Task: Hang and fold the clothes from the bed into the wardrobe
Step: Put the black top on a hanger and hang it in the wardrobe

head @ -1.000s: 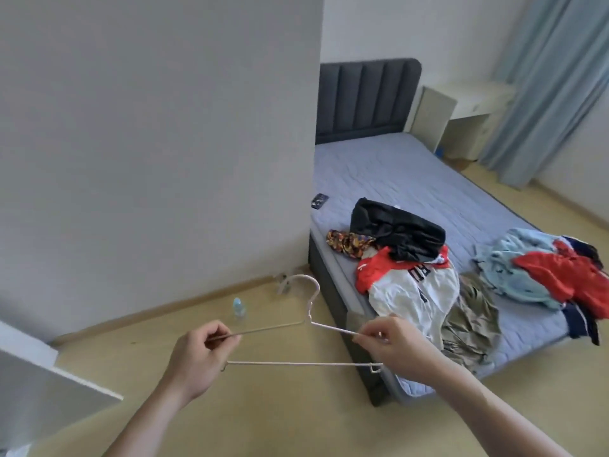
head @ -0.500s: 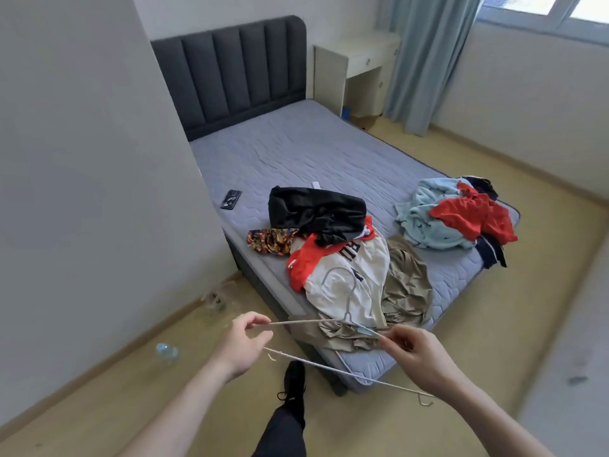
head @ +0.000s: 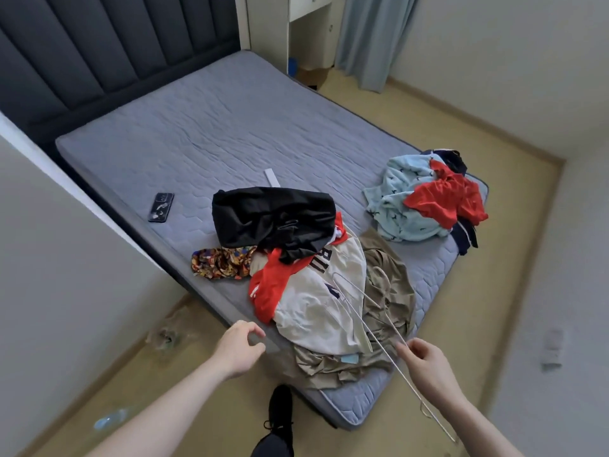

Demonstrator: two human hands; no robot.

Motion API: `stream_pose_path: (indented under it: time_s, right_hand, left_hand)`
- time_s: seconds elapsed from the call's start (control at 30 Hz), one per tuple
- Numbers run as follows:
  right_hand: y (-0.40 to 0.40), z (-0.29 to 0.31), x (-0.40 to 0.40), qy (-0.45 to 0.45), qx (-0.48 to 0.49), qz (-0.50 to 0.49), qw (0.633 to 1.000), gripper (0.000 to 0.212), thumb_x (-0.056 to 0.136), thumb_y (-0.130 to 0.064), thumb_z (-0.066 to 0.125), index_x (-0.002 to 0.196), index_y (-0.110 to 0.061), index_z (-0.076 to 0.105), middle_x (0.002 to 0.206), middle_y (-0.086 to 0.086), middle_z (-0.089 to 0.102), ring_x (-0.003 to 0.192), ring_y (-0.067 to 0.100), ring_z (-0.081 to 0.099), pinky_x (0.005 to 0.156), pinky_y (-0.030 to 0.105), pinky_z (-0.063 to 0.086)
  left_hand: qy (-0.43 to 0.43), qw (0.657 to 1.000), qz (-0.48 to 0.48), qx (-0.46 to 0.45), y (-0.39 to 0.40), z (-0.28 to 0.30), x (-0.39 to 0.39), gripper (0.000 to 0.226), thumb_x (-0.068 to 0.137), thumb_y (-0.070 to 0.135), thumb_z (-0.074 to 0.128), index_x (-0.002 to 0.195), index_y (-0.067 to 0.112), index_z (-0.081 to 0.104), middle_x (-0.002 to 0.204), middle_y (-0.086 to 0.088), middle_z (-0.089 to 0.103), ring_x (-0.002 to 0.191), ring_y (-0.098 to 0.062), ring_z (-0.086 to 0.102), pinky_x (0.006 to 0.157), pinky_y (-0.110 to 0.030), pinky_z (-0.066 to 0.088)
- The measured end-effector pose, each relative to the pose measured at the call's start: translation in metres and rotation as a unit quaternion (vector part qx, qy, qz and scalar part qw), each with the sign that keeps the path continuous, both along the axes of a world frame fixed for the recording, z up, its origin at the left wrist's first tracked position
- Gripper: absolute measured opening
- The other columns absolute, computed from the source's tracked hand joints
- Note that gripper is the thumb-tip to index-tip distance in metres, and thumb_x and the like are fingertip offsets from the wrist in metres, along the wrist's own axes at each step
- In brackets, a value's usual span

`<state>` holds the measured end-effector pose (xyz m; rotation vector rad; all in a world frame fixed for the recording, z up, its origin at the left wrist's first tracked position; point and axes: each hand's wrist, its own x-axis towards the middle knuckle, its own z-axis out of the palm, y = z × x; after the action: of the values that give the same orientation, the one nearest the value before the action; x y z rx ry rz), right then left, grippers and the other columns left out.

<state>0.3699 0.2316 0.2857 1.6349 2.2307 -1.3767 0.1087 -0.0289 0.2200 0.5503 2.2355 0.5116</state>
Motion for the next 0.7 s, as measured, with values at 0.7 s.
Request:
stream_pose_path:
  time_s: [0.7]
  right_hand:
    - [0.077, -0.218, -0.119, -0.013, -0.084, -0.197, 0.977, 0.041, 0.095, -0.028, 0.064, 0.064, -0.018, 0.038, 0.055, -0.008, 0.031, 0.049, 0.006, 0.026, 0.056, 0.032, 0.025]
  left_hand:
    - [0.087, 0.963, -0.196, -0.161, 0.280, -0.290, -0.196, 0.057, 0.085, 0.027, 0.059, 0.141, 0.038, 0.055, 0.170, 0.003, -0.003, 0.155, -0.027, 0.004, 0.123, -0.045, 0.021]
